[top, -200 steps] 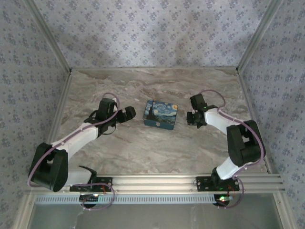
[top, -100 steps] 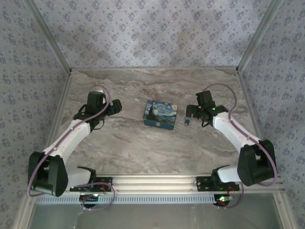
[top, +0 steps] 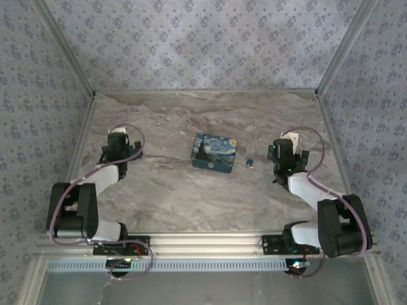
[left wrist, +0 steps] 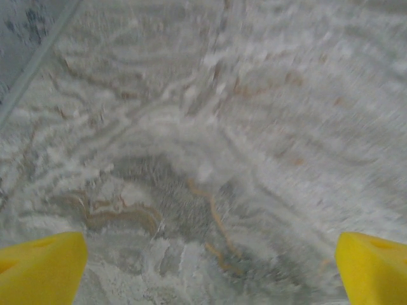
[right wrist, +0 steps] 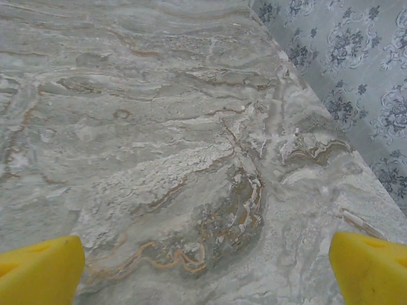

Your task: Unlock the padlock with the key

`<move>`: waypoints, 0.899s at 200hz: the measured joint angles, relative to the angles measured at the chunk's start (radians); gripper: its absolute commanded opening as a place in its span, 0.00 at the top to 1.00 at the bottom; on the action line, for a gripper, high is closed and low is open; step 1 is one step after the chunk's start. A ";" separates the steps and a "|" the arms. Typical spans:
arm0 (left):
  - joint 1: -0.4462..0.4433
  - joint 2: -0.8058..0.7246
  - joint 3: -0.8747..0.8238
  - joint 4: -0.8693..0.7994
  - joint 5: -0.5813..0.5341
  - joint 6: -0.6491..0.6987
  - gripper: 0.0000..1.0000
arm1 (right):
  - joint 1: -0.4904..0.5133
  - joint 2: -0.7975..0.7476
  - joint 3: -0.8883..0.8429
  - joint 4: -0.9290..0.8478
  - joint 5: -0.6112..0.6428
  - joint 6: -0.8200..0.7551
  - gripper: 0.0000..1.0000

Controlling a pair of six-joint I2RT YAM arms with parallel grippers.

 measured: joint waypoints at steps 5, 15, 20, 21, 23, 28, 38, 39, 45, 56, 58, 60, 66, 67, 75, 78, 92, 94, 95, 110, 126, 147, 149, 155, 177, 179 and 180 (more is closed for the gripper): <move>0.004 0.013 -0.016 0.029 0.000 0.008 0.00 | -0.005 0.011 -0.014 0.036 -0.007 -0.011 0.00; 0.008 0.034 -0.043 0.086 0.000 0.023 0.00 | -0.011 0.031 -0.028 0.088 -0.019 -0.025 0.00; 0.011 0.043 -0.058 0.129 0.004 0.032 0.00 | -0.014 0.045 -0.034 0.121 -0.028 -0.032 0.00; 0.011 0.043 -0.058 0.129 0.004 0.032 0.00 | -0.015 0.047 -0.035 0.125 -0.030 -0.033 0.00; 0.012 0.046 -0.063 0.142 0.004 0.034 0.00 | -0.016 0.053 -0.037 0.138 -0.033 -0.035 0.00; 0.016 0.053 -0.074 0.177 0.010 0.035 0.00 | -0.020 0.067 -0.042 0.173 -0.042 -0.047 0.00; 0.026 0.063 -0.098 0.251 0.030 0.038 0.00 | -0.027 0.090 -0.053 0.228 -0.061 -0.065 0.00; 0.027 0.064 -0.101 0.262 0.032 0.038 0.00 | -0.027 0.090 -0.053 0.228 -0.061 -0.065 0.00; 0.035 0.067 -0.114 0.295 0.042 0.040 0.00 | -0.032 0.100 -0.063 0.266 -0.077 -0.078 0.00; 0.050 0.082 -0.150 0.396 0.066 0.045 0.00 | -0.045 0.117 -0.087 0.345 -0.115 -0.098 0.00; 0.051 0.083 -0.152 0.400 0.069 0.045 0.00 | -0.047 0.120 -0.090 0.354 -0.119 -0.100 0.00; 0.051 0.085 -0.156 0.410 0.072 0.046 0.00 | -0.052 0.126 -0.097 0.378 -0.135 -0.103 0.00; 0.055 0.093 -0.164 0.432 0.083 0.049 0.00 | -0.066 0.142 -0.107 0.420 -0.160 -0.112 0.00; 0.055 0.094 -0.165 0.432 0.085 0.049 0.00 | -0.072 0.150 -0.112 0.439 -0.172 -0.116 0.00; 0.056 0.101 -0.171 0.451 0.097 0.052 0.00 | -0.101 0.181 -0.120 0.478 -0.220 -0.122 0.00; 0.056 0.104 -0.172 0.459 0.101 0.052 0.00 | -0.113 0.194 -0.122 0.489 -0.238 -0.124 0.00; 0.056 0.106 -0.173 0.481 0.114 0.053 0.00 | -0.162 0.247 -0.122 0.519 -0.304 -0.127 0.00; 0.056 0.106 -0.173 0.486 0.115 0.054 0.00 | -0.167 0.250 -0.122 0.519 -0.311 -0.127 0.00; 0.056 0.106 -0.173 0.488 0.116 0.055 0.00 | -0.169 0.251 -0.122 0.519 -0.314 -0.127 0.00; 0.053 0.106 -0.173 0.515 0.116 0.061 0.00 | -0.180 0.254 -0.124 0.536 -0.342 -0.128 0.00; 0.044 0.106 -0.173 0.531 0.107 0.067 0.00 | -0.175 0.253 -0.122 0.564 -0.373 -0.131 0.00; 0.037 0.106 -0.173 0.545 0.105 0.071 0.00 | -0.192 0.253 -0.120 0.563 -0.424 -0.131 0.00; 0.037 0.106 -0.173 0.547 0.105 0.071 0.00 | -0.193 0.253 -0.120 0.563 -0.428 -0.130 0.00; 0.036 0.106 -0.173 0.550 0.105 0.071 0.00 | -0.196 0.253 -0.119 0.563 -0.436 -0.130 0.00; 0.036 0.106 -0.173 0.558 0.101 0.071 0.00 | -0.202 0.253 -0.117 0.562 -0.458 -0.130 0.00; 0.036 0.106 -0.173 0.559 0.101 0.071 0.00 | -0.202 0.253 -0.117 0.562 -0.460 -0.130 0.00; 0.036 0.106 -0.173 0.559 0.101 0.071 0.00 | -0.202 0.253 -0.117 0.562 -0.461 -0.130 0.00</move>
